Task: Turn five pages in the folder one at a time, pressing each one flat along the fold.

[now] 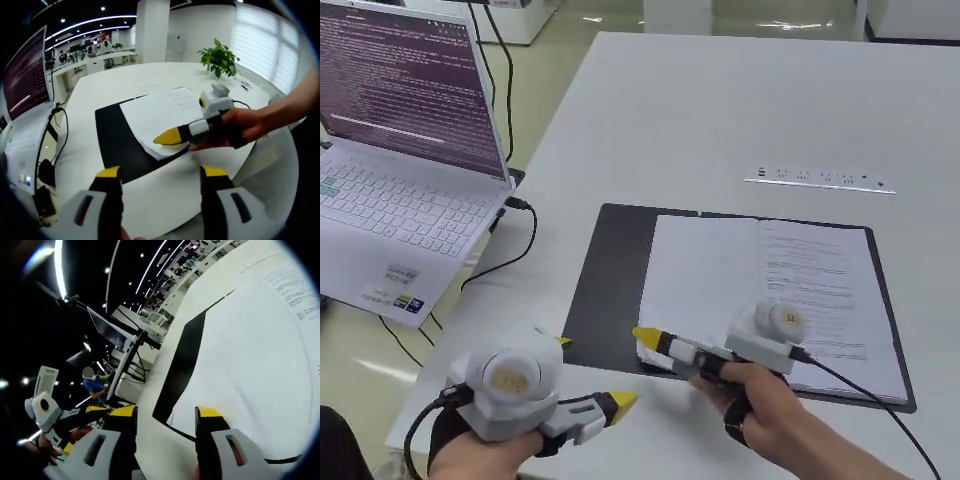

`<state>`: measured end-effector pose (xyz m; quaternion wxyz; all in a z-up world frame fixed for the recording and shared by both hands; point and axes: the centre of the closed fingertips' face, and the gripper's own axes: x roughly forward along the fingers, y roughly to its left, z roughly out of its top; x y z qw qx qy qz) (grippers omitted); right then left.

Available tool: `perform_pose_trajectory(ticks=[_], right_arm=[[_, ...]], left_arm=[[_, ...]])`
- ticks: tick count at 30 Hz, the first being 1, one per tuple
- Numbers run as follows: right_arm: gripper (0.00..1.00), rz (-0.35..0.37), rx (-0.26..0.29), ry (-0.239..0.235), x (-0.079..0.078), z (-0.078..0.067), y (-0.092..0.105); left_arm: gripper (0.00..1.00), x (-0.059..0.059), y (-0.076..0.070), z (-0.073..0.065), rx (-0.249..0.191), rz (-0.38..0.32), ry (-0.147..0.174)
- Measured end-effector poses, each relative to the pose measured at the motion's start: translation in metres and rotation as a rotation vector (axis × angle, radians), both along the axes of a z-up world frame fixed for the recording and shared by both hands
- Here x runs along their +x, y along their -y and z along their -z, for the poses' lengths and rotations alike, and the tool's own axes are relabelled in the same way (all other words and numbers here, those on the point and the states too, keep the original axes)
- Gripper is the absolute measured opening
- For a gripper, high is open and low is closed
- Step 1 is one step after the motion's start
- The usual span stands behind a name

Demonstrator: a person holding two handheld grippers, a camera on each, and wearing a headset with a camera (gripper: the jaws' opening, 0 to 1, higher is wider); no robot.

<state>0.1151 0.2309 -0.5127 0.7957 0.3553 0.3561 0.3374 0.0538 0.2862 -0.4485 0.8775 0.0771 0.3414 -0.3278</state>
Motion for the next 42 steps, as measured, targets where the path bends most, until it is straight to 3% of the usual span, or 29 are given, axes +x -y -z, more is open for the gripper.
perform_pose_trajectory(ticks=[6,11,16,19,24,36,37,39,42], right_arm=[[0.41,0.073,-0.023,0.043,-0.009,-0.013,0.036],[0.39,0.063,-0.097,0.09,-0.023,-0.022,0.065],[0.35,0.128,-0.108,0.091,-0.027,-0.03,0.095],[0.34,0.152,-0.119,0.086,-0.03,-0.029,0.111],[0.33,0.189,-0.141,0.089,-0.033,-0.029,0.133],[0.28,0.239,-0.153,0.062,-0.041,-0.025,0.156],[0.28,0.243,-0.151,0.057,-0.043,-0.023,0.158],[0.27,0.254,-0.142,0.045,-0.044,-0.021,0.16],[0.26,0.26,-0.148,0.034,-0.046,-0.017,0.165]], left_arm=[[0.57,0.009,0.004,-0.001,-0.012,0.009,0.006],[0.5,0.022,0.008,0.001,0.001,0.028,0.014],[0.39,0.032,0.018,0.006,-0.024,0.042,0.005],[0.34,0.037,0.025,0.013,-0.042,0.051,-0.014],[0.3,0.045,0.035,0.028,-0.029,0.068,-0.045],[0.16,0.064,0.064,0.055,-0.061,0.097,-0.08],[0.14,0.065,0.065,0.057,-0.068,0.091,-0.087],[0.12,0.069,0.067,0.067,-0.104,0.045,-0.131],[0.08,0.074,0.068,0.077,-0.093,0.039,-0.138]])
